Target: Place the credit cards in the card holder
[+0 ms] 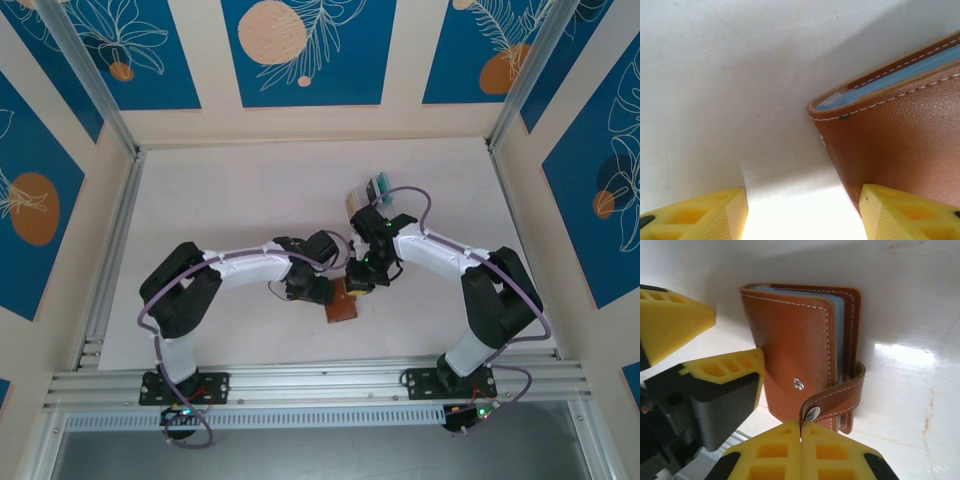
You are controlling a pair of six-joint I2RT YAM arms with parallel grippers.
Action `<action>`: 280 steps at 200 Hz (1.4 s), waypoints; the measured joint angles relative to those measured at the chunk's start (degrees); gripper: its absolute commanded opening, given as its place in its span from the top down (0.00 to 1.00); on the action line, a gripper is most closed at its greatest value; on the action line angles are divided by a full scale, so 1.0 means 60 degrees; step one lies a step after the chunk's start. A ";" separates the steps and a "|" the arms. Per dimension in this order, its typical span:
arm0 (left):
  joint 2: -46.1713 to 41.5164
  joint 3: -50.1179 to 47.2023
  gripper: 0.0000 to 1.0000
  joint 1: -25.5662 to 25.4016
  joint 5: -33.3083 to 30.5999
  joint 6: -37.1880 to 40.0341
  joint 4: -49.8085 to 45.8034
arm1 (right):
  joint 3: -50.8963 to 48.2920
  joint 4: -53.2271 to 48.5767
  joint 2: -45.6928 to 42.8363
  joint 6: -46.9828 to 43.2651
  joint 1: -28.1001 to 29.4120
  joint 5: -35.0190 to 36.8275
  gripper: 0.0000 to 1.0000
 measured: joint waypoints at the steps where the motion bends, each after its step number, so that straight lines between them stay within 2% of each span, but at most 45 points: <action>1: 0.0004 0.0004 0.40 -0.0004 -0.0004 0.0000 -0.0004 | 0.0000 0.0011 0.0004 -0.0011 0.0004 -0.0011 1.00; 83: 0.0047 0.0084 0.40 -0.0015 -0.0007 -0.0022 -0.0095 | 0.0000 0.0426 0.0943 -0.0229 -0.0080 -0.0856 1.00; 196: -0.0047 0.0015 0.38 -0.0015 -0.0007 -0.0106 0.0011 | -0.0248 0.0656 0.1446 -0.0404 -0.0670 -0.2495 1.00; 280: -0.0095 -0.0062 0.38 -0.0015 -0.0007 -0.0109 0.0113 | -0.0259 0.0616 0.1989 -0.0448 -0.0783 -0.2998 1.00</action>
